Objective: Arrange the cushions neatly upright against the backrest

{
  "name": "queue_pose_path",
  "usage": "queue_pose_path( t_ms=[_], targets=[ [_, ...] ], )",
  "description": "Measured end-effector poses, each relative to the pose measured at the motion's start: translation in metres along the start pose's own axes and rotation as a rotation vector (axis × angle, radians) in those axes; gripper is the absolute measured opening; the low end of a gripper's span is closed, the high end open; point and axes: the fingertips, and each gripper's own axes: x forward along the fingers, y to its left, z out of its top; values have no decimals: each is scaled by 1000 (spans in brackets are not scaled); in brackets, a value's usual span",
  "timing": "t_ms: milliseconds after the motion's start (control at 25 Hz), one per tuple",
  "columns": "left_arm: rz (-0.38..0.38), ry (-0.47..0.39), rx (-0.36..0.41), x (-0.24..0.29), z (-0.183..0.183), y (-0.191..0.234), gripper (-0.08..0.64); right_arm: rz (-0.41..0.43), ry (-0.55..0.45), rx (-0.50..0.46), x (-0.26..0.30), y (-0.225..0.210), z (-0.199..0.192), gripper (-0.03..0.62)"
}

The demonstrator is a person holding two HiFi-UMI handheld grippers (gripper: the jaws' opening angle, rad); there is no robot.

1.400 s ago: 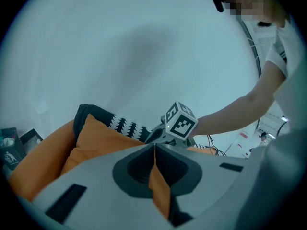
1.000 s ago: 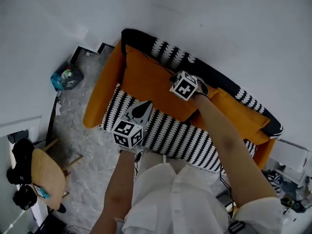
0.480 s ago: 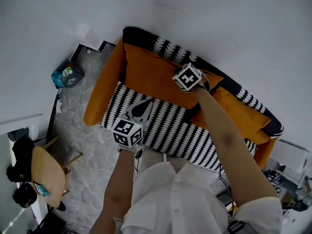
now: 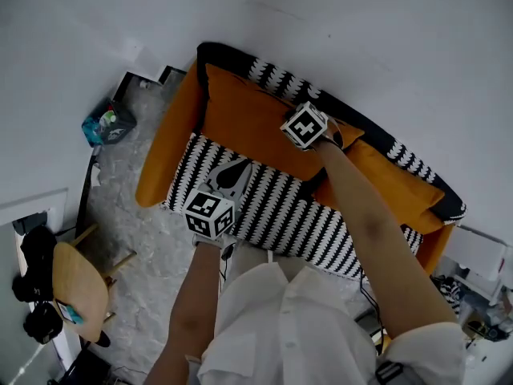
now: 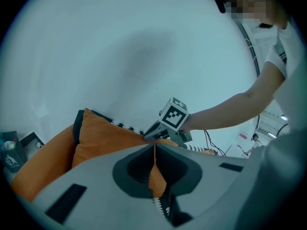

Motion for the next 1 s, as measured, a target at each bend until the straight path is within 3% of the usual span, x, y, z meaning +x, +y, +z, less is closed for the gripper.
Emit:
queue_pose_path(
  t_ms=[200,400,720,1000],
  targets=[
    [1,-4,7,0,4,-3,18,-10,-19,-15,-11,-2,3,54],
    [17,-20,17,-6,13,-6,18,-65,-127,55,-51,-14,15,14],
    [61,-123,32,-35,53,-17,18,-70,-561,336,-156,-13,16,9],
    [73,-210,101,-62,95,-46,18,-47,-830,445,-246,22,-21,9]
  ],
)
